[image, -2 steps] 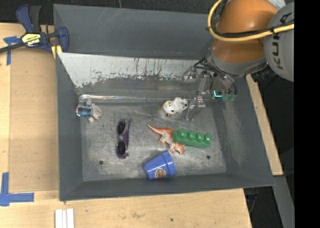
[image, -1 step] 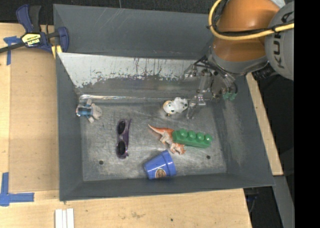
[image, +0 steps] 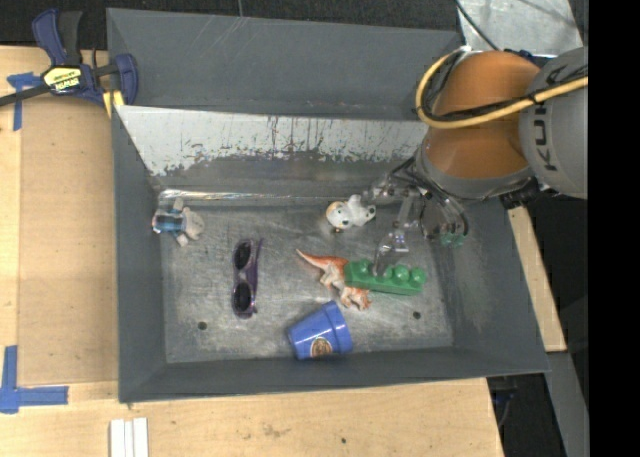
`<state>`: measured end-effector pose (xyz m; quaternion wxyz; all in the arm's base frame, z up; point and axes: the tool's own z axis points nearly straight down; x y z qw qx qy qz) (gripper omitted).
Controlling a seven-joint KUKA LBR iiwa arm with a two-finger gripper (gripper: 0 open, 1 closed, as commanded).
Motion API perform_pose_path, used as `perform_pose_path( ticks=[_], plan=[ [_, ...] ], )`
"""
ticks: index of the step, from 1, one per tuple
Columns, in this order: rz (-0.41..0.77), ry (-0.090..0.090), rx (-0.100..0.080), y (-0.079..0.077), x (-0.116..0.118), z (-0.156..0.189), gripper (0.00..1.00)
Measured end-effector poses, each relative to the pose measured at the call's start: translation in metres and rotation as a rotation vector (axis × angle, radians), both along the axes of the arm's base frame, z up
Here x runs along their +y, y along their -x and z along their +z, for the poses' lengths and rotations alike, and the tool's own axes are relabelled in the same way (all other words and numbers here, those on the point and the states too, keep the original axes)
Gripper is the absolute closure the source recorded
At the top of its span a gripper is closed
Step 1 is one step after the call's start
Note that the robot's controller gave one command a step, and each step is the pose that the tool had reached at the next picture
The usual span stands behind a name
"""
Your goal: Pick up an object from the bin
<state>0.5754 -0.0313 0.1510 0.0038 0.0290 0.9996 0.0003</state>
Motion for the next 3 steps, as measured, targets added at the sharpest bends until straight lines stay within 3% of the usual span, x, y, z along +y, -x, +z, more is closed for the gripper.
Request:
perform_pose_path(
  ticks=[1,2,3],
  plan=[
    [0.027,0.001,0.004,0.021,-0.027,-0.012,0.0],
    [0.028,0.002,0.002,0.016,-0.037,0.009,0.0],
    [-0.057,0.0,-0.002,0.017,-0.029,-0.053,0.0]
  ],
)
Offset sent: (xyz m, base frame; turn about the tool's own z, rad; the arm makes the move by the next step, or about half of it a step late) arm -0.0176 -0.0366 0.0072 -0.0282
